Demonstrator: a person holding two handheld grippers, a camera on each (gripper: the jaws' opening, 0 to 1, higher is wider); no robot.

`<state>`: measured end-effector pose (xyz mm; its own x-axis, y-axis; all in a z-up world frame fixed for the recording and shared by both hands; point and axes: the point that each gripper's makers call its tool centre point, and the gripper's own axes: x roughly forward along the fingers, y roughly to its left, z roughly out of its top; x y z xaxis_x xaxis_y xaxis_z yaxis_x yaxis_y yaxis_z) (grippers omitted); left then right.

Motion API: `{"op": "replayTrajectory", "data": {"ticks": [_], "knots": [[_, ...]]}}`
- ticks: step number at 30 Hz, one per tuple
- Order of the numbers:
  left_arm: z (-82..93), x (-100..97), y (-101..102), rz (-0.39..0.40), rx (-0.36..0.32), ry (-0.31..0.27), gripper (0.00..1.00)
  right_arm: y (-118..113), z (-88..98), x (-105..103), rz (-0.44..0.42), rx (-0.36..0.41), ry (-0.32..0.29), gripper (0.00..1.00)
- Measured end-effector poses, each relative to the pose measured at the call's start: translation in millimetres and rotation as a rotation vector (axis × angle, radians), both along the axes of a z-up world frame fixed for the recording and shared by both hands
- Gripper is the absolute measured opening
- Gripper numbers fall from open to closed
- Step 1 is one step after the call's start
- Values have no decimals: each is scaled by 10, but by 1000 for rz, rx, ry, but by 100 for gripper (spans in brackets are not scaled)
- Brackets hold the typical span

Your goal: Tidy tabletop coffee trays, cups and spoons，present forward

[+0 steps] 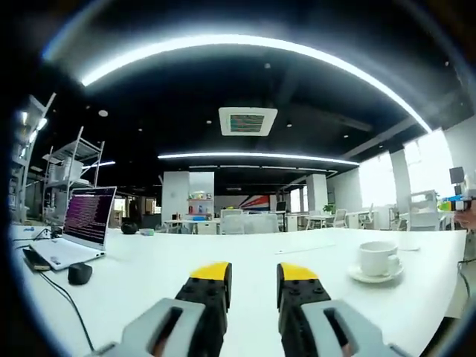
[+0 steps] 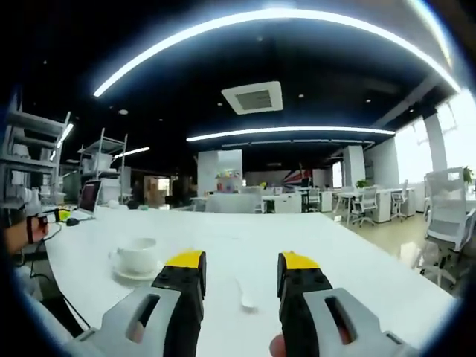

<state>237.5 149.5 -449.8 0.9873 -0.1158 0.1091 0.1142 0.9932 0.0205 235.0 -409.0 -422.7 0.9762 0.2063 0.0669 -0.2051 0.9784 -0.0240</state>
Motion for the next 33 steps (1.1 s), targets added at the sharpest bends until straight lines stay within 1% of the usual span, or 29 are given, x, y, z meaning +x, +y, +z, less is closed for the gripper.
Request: {"op": "replayTrajectory", "data": {"ticks": [3, 5, 7, 9, 10, 11, 13, 14, 18, 19, 21, 22, 23, 25, 28, 30, 31, 33], "knots": [[52, -28, -5, -3, 3, -12, 26, -46, 76, -16, -6, -7, -17, 37], [96, -36, 7, -2, 5, -17, 26, -72, 97, -9, -1, -7, -13, 38], [128, -38, 7, -6, 7, -21, 26, -98, 96, 5, 2, -24, -6, 38], [132, -38, -3, -8, 16, -16, 26, -107, 53, 53, 18, -38, 26, 37], [127, -41, -9, -11, 17, -11, 26, -99, -23, 74, 35, -46, 75, 37], [122, -47, -28, -20, 18, -7, 26, -105, -55, 101, 40, -60, 102, 36], [110, -54, -52, -31, 23, -1, 26, -110, -75, 158, 50, -90, 126, 36], [105, -58, -60, -36, 25, 2, 26, -105, -76, 166, 54, -96, 128, 36], [89, -63, -92, -58, 22, 14, 26, -61, -155, 289, 101, -184, 211, 35], [82, -60, -96, -63, 23, 17, 26, -48, -133, 330, 108, -200, 209, 35], [77, -51, -91, -68, 26, 17, 26, 11, -123, 411, 147, -219, 239, 34], [75, -47, -91, -72, 24, 19, 26, 40, -107, 448, 158, -241, 242, 34], [83, -55, -102, -73, 24, 18, 26, 58, -123, 489, 170, -265, 260, 34], [92, -66, -113, -73, 23, 17, 26, 97, -118, 558, 185, -283, 272, 33], [107, -76, -128, -77, 23, 14, 26, 165, -172, 658, 225, -328, 326, 33], [106, -59, -111, -77, 31, 10, 26, 164, -145, 758, 208, -347, 319, 31], [109, -50, -93, -72, 37, 4, 26, 150, -140, 829, 199, -348, 325, 31], [106, -38, -81, -78, 35, 4, 26, 160, -143, 883, 204, -352, 339, 31]]}}
